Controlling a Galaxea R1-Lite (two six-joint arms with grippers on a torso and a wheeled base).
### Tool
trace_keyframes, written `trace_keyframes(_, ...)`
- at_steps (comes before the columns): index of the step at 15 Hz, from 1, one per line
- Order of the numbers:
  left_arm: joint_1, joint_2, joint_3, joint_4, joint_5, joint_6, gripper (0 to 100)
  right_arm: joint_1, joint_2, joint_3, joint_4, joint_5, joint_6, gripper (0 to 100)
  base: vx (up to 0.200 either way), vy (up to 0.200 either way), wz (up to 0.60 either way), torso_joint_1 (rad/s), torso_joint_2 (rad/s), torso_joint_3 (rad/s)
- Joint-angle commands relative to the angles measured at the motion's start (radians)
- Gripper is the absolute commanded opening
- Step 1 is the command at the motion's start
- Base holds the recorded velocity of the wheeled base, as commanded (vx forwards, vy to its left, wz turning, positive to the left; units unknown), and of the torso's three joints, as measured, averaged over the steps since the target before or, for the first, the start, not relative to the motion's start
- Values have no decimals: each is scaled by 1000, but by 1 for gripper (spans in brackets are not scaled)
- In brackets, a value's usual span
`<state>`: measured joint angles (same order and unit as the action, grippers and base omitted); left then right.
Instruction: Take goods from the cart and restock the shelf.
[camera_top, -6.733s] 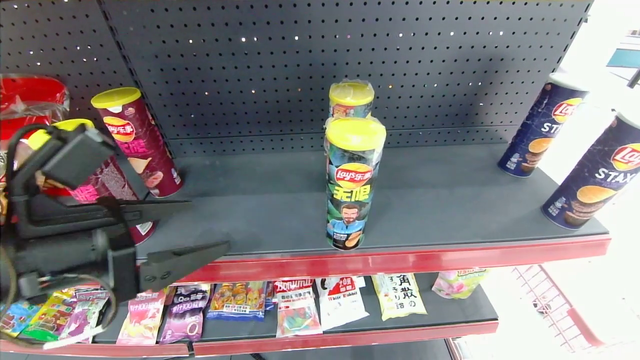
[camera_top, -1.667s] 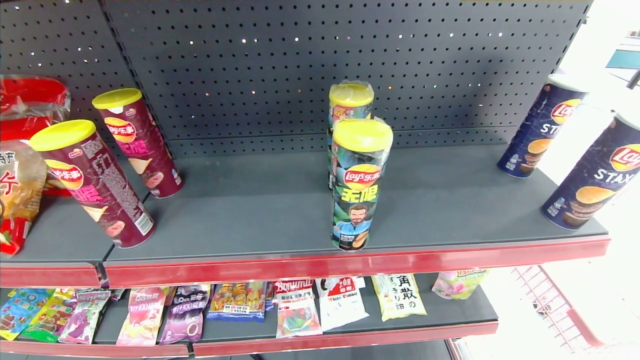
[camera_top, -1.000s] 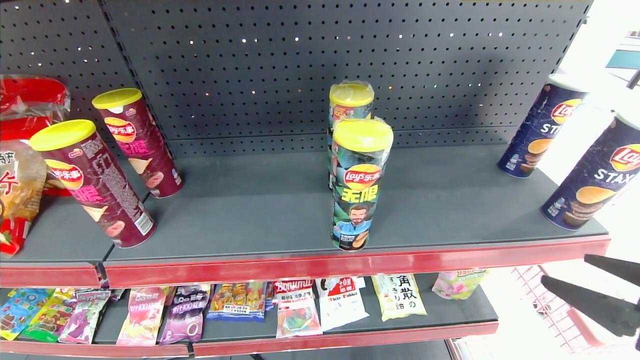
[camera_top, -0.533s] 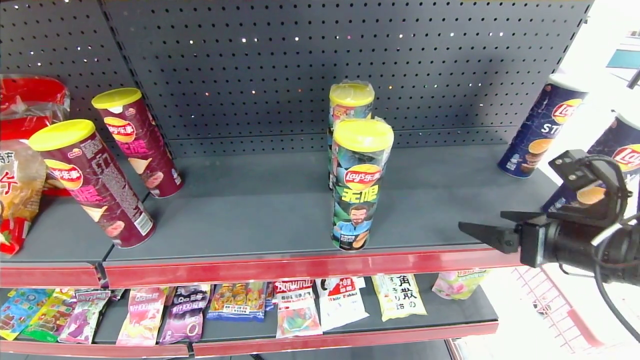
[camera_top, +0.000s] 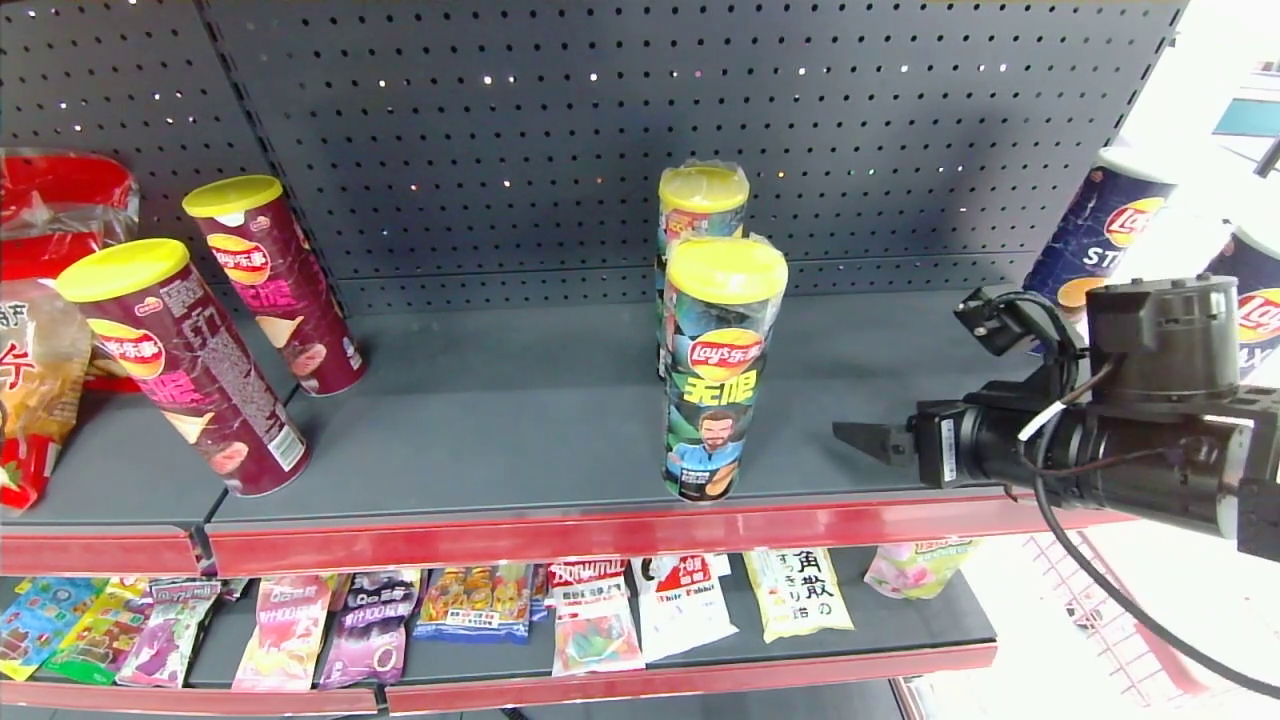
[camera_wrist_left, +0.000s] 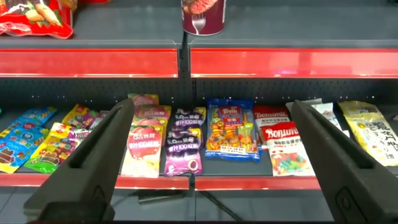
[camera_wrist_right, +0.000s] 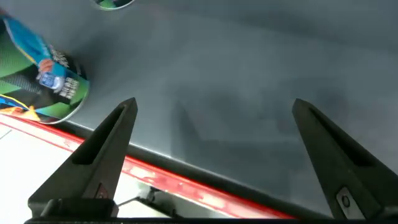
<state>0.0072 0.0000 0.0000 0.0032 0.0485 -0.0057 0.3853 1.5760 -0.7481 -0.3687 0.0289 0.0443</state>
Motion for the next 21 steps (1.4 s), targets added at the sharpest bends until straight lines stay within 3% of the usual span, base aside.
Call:
trace_keyframes(1, 0, 0, 0, 0, 1, 0, 100, 27, 38, -16, -1, -1, 0, 100, 0, 0, 0, 0, 0, 0)
trace_keyframes(7, 0, 0, 0, 0, 1, 0, 100, 109, 82, -68, -1, -4, 0, 100, 0, 0, 0, 0, 0, 0)
trace_keyframes(21, 0, 0, 0, 0, 1, 0, 100, 193, 133, -91, -9, -9, 2, 100, 0, 0, 0, 0, 0, 0)
